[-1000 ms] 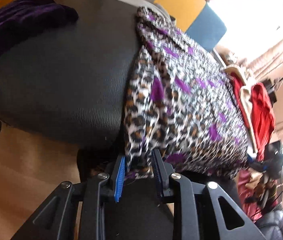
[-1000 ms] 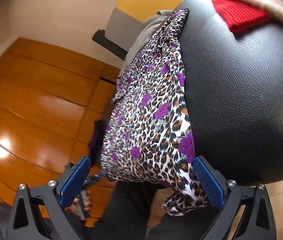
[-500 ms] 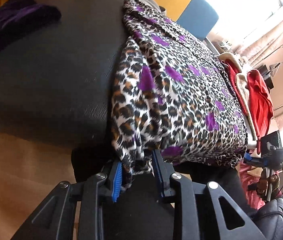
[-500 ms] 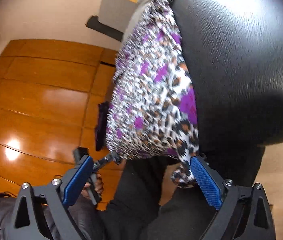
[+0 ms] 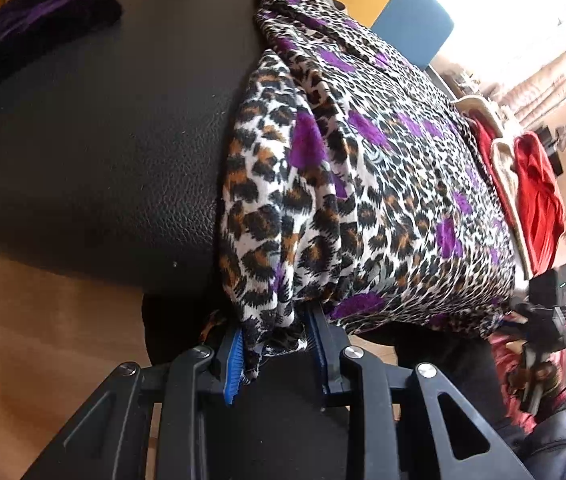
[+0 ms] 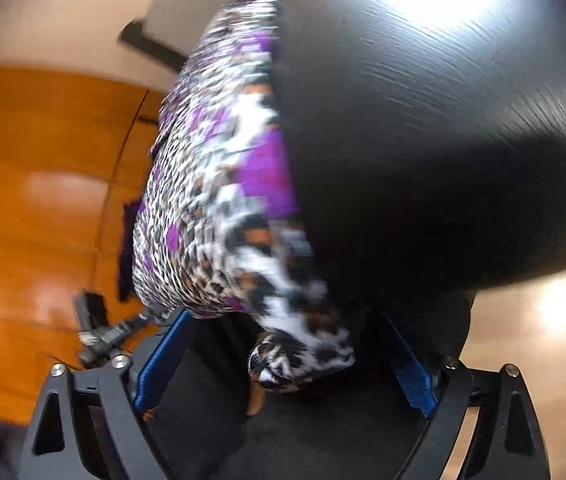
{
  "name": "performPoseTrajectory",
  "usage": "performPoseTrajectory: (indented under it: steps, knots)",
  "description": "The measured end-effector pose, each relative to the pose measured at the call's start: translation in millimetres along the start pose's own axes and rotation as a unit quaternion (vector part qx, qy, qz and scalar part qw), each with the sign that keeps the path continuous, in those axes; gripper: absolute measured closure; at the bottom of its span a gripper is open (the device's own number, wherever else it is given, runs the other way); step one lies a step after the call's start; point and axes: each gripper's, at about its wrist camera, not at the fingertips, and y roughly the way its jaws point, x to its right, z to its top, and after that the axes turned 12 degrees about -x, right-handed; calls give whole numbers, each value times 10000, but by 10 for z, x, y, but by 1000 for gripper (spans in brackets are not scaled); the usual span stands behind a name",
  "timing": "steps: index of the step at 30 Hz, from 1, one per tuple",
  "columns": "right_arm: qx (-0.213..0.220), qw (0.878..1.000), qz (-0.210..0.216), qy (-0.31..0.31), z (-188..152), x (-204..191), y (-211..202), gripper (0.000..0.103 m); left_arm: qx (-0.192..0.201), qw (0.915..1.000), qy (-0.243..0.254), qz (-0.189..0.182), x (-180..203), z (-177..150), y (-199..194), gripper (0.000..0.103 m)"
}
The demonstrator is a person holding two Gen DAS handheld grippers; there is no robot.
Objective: Fold clothes
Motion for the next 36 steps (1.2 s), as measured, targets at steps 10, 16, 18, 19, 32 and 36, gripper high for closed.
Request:
performPoseTrajectory:
  steps: [10, 16, 18, 19, 32, 36]
  knots:
    - [-55, 9996, -276, 50, -121, -100, -136, 97, -256, 9996, 130, 56, 7, -51, -29, 95]
    - [404, 9984, 275, -278, 30, -421, -309, 97, -35, 9936, 338, -1081, -3, -23, -409, 96]
    - [569, 9959, 543, -448, 118, -556, -422, 97, 240, 9878, 396, -1486, -22, 24, -622, 96]
    - [645, 9942, 670, -538, 164, -625, -477, 97, 384, 9843, 407, -1676, -35, 55, -725, 96]
    - [1307, 9834, 1024, -728, 1243, -1179, -770, 97, 1360, 9549, 269, -2627, -32, 1240, -1094, 96]
    - [1452, 9824, 1047, -538, 1698, -1093, -837, 97, 1405, 9545, 182, -2625, -20, 1745, -980, 96]
